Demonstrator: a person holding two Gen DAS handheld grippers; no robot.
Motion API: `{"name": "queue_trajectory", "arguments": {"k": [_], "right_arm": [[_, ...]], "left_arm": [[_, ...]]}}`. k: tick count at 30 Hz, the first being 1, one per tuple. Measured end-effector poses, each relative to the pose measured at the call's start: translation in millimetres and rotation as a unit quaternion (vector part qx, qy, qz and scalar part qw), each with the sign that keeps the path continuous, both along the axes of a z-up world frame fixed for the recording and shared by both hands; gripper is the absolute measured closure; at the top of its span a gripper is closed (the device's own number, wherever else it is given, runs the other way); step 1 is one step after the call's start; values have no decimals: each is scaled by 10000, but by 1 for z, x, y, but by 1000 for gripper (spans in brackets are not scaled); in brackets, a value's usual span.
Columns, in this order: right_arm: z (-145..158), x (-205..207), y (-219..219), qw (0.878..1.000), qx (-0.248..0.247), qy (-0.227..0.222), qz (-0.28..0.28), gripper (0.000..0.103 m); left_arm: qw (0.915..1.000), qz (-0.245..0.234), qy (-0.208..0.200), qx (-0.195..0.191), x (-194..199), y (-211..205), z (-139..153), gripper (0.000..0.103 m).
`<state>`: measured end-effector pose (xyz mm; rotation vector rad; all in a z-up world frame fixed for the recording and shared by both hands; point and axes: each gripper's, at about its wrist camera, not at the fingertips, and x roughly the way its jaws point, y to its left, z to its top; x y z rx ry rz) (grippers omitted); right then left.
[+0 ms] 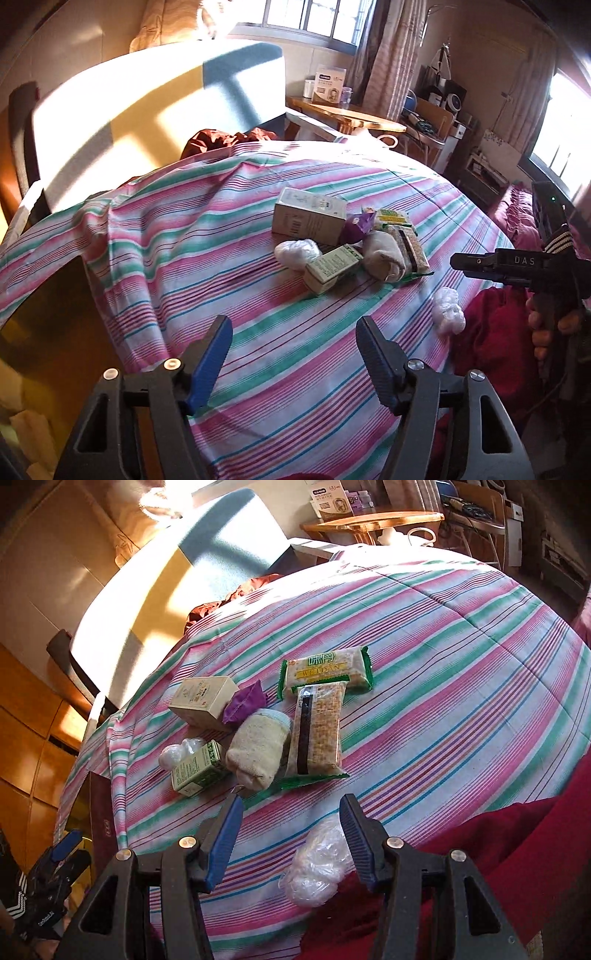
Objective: Organize objects
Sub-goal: 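Move both tools back toward the pile of items, then grasp the small green-and-white box with the left tool and lift it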
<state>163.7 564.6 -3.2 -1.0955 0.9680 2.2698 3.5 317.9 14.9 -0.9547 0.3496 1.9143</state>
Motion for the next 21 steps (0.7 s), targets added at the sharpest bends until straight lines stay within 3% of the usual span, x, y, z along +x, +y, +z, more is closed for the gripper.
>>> {"name": "queue_trajectory", "arguments": {"k": [4, 12, 16, 21], "right_arm": [[1, 2, 0, 9998, -83, 162, 38, 48], [2, 4, 1, 9990, -173, 397, 67, 48], [2, 6, 2, 9986, -190, 487, 47, 48], [2, 4, 3, 9984, -236, 507, 70, 48]], "left_arm": [[9964, -770, 310, -198, 8, 43, -6, 33], [9740, -1913, 961, -748, 11, 116, -25, 32], [9619, -2211, 1229, -1033, 6, 141, -39, 32], [9495, -2492, 1255, -1434, -6, 166, -63, 32]]}}
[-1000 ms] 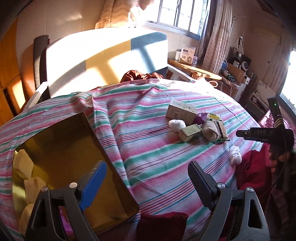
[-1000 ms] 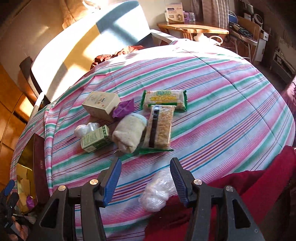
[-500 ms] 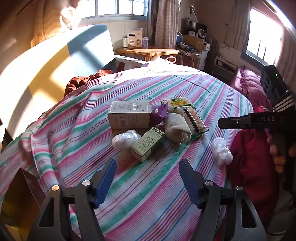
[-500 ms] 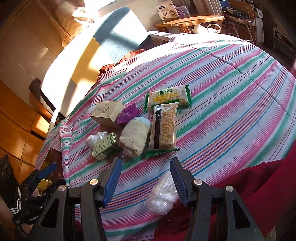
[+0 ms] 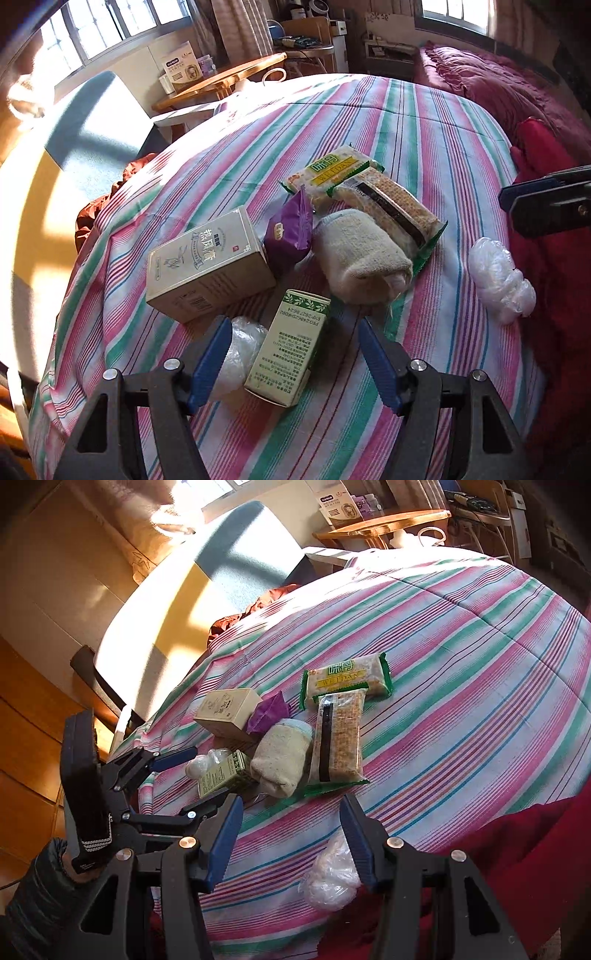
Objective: Organize objects
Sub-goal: 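Grasp the small green-and-white box with the left tool and lift it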
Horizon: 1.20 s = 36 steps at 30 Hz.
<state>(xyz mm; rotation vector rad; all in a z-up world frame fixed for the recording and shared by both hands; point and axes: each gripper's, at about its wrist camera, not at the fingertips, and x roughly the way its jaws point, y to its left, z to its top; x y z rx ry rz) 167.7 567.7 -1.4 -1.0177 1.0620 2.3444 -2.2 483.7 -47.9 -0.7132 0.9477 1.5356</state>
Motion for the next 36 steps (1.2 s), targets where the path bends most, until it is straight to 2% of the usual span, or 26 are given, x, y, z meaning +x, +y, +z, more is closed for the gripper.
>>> {"name": "queue_trajectory", "arguments": {"k": [4, 5, 6, 8, 10, 16, 21, 24, 26, 30, 36], "right_arm": [[0, 0, 1, 10000, -35, 17, 26, 48], [-1, 0, 1, 10000, -49, 15, 34, 48], [0, 1, 2, 10000, -53, 8, 31, 48], [0, 2, 2, 10000, -52, 18, 24, 48], [0, 3, 2, 10000, -65, 73, 7, 48], [0, 2, 1, 10000, -51, 23, 3, 48], [0, 1, 0, 10000, -16, -56, -19, 48], [0, 0, -1, 10000, -5, -94, -22, 48], [0, 0, -1, 9999, 9, -125, -25, 48], [-1, -3, -1, 9997, 40, -236, -45, 48], [-2, -7, -2, 9985, 131, -531, -68, 50]], "left_arm": [[9995, -146, 192, -183, -1, 7, -16, 32], [9994, -154, 269, -173, 1, 8, -17, 37], [9995, -136, 234, -148, 2, 7, -17, 62], [9999, -19, 72, -127, 2, 4, -15, 71], [9999, 123, 78, -27, 6, -6, -12, 71], [9943, 865, -470, 421, 24, -62, 4, 71], [9876, 1340, -641, 504, 44, -111, -3, 71], [9792, 1687, -964, 589, 48, -140, -12, 73], [9740, 1879, -1039, 721, 49, -156, -16, 73], [9659, 2156, -1144, 867, 50, -170, -20, 73], [9620, 2264, -1207, 934, 49, -173, -25, 73]]}}
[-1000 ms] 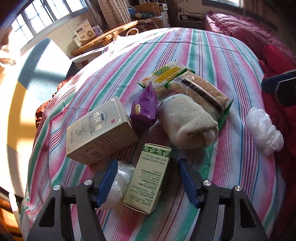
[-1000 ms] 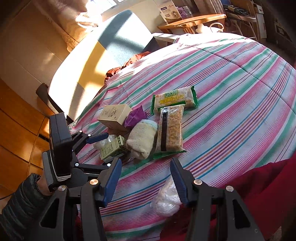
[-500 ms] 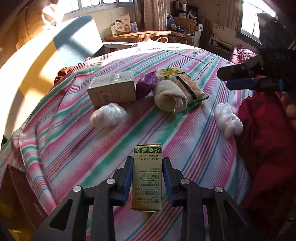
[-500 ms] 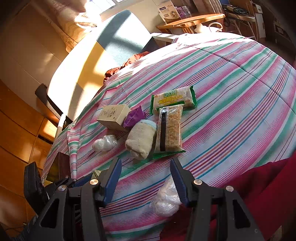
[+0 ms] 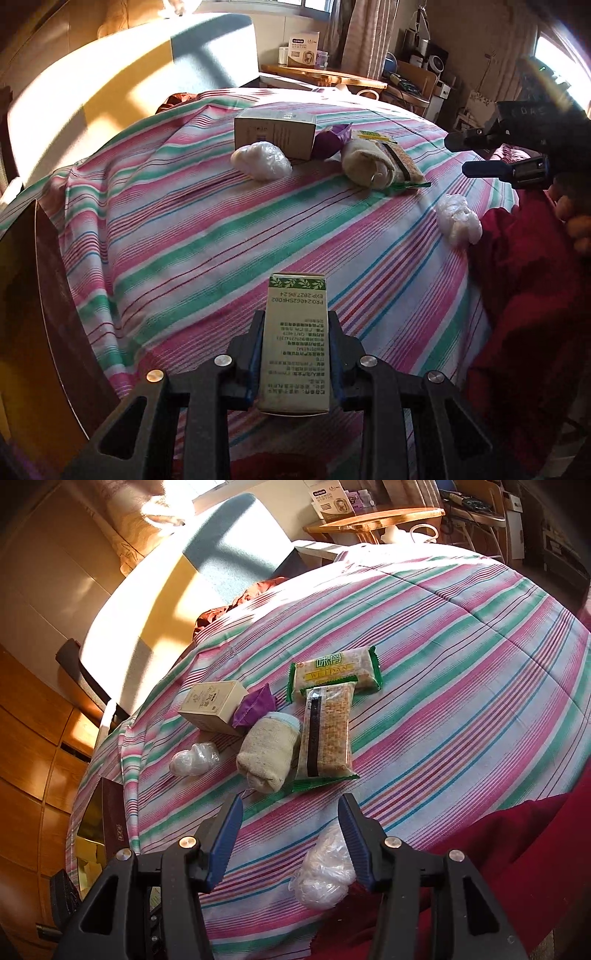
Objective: Organize objects
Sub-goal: 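Grasp the small green-and-white box with the left tool and lift it, then carry the box toward the tray while the right tool grasps a cracker pack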
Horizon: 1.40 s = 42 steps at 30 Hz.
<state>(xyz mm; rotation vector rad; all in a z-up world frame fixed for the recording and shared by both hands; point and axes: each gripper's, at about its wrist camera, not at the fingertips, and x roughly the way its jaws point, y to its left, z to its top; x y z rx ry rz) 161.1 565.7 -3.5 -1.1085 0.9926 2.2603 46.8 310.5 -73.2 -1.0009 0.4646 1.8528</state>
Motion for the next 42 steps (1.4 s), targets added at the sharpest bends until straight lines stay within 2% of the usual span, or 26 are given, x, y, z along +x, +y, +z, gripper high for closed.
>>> {"name": "queue_trajectory", "arguments": {"k": [4, 11, 16, 20, 23, 24, 25, 28, 31, 35, 42], "right_arm": [[-5, -11, 4, 9984, -41, -561, -11, 50], [1, -42, 41, 9955, -85, -824, -455, 50], [-27, -72, 64, 9909, -236, -1071, -781, 50], [-47, -83, 71, 9905, -425, -901, -945, 49], [-58, -89, 69, 9880, -240, -1244, -888, 50], [-58, -90, 69, 9881, -190, -1262, -859, 59], [-58, -91, 67, 9880, -126, -1311, -808, 64], [-58, -96, 61, 9864, 125, -1494, -668, 66], [-59, -97, 59, 9859, 175, -1543, -627, 66], [-60, -94, 61, 9862, 126, -1523, -641, 66], [-59, -94, 59, 9862, 173, -1516, -640, 66]], "left_arm": [[10000, 2, 52, 16, 2, -3, -3, 73], [9999, 39, -35, 130, -1, -6, -4, 73], [9997, 64, -83, 198, -2, -7, -5, 72], [9996, 67, -119, 245, -3, -8, -6, 72], [9995, 85, -129, 272, -3, -8, -6, 72], [9995, 93, -111, 280, -3, -8, -6, 72], [9995, 97, -88, 284, -2, -8, -6, 72], [9995, 128, -38, 276, -1, -8, -6, 72], [9995, 175, -34, 248, -1, -8, -4, 73], [9992, 374, -4, 141, -3, -12, 2, 73], [9952, 878, 200, 378, -5, -37, 41, 73]]}}
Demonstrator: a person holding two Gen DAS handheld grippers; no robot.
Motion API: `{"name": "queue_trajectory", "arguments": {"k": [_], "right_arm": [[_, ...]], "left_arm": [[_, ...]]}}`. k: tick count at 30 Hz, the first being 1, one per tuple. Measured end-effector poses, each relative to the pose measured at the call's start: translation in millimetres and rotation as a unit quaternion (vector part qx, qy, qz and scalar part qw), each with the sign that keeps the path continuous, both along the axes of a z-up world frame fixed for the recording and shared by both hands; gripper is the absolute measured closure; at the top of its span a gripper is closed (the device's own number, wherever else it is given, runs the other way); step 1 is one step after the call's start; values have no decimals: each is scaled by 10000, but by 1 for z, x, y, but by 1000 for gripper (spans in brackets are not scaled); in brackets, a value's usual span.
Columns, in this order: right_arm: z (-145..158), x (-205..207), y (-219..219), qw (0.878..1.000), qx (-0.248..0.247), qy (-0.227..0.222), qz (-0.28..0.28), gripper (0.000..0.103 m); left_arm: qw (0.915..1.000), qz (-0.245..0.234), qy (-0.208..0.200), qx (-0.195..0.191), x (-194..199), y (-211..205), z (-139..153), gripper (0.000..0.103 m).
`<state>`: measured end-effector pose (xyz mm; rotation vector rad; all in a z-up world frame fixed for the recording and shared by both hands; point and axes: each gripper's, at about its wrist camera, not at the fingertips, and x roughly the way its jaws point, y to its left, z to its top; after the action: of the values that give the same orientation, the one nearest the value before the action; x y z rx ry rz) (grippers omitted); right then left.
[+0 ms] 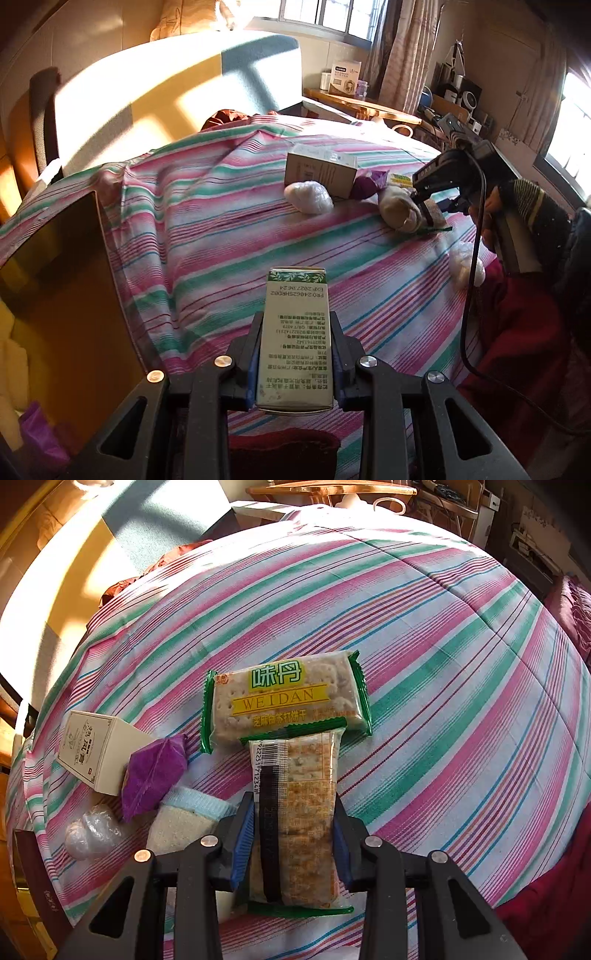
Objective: Organize objects
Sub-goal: 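Carry the box toward the tray while the right tool grasps a cracker pack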
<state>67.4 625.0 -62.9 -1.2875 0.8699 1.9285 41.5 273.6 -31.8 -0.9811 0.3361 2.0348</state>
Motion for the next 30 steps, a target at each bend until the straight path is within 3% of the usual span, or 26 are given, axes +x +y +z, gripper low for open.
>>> {"name": "queue_trajectory", "arguments": {"k": [11, 20, 23, 26, 28, 30], "right_arm": [[2, 5, -2, 10000, 57, -26, -12, 67], [6, 11, -4, 9998, 156, -85, -39, 67], [10, 13, -4, 9997, 224, -68, -38, 67], [13, 15, -5, 9996, 267, -27, -24, 67], [16, 16, -6, 9995, 320, -24, -9, 67], [18, 17, -7, 9993, 369, -9, 16, 67]], "left_arm": [[9947, 978, 251, 169, -17, -58, 44, 73], [9861, 1651, 61, 193, -40, -112, 42, 73], [9771, 2075, -283, 368, -59, -147, 37, 73], [9627, 2583, -550, 587, -86, -187, 35, 73], [9526, 2896, -638, 677, -104, -208, 35, 73], [9477, 3050, -680, 650, -124, -221, 33, 73]]}}
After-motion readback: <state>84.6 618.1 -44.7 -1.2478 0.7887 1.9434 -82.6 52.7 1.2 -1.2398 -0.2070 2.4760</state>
